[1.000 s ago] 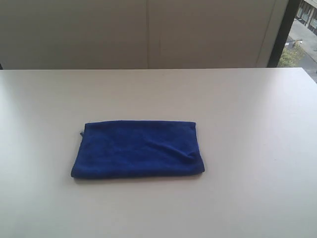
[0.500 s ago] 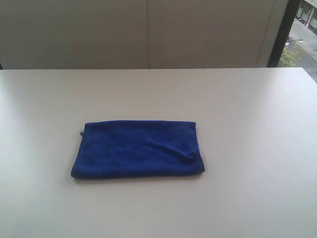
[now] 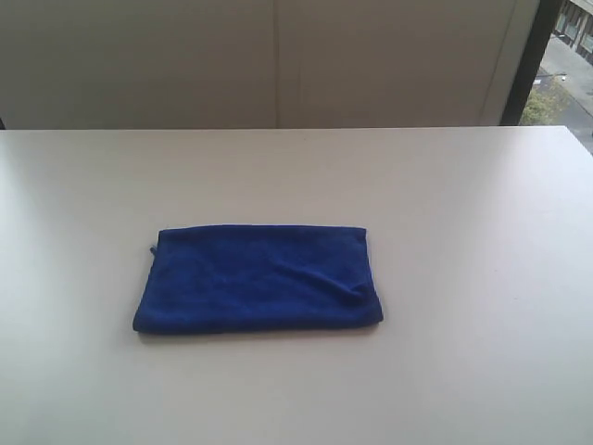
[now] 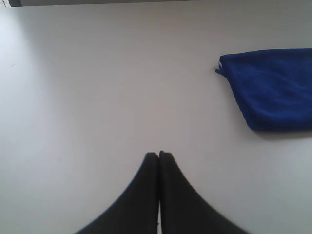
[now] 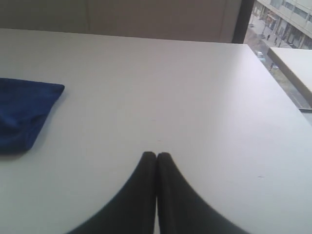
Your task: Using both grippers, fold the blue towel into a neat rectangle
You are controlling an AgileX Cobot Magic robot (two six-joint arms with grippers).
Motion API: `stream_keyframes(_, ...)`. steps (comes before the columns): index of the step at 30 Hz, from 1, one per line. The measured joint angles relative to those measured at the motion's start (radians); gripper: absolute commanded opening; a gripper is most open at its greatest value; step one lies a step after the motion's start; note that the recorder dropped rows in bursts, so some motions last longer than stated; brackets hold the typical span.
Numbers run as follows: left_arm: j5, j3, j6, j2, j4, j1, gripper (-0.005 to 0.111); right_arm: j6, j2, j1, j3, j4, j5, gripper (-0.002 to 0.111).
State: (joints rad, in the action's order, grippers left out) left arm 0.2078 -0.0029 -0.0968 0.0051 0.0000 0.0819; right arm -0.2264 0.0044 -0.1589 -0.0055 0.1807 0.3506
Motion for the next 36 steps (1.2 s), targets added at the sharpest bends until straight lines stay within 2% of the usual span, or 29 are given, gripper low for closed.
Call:
stream_keyframes(7, 0.0, 0.0, 0.0, 0.0, 0.0, 0.0, 0.0, -0.002, 0.0, 0.075, 0.0, 0.0, 0.002, 0.0)
stream_keyframes(36, 0.0, 0.0, 0.0, 0.0, 0.0, 0.0, 0.0, -0.002, 0.0, 0.086, 0.0, 0.0, 0.006, 0.0)
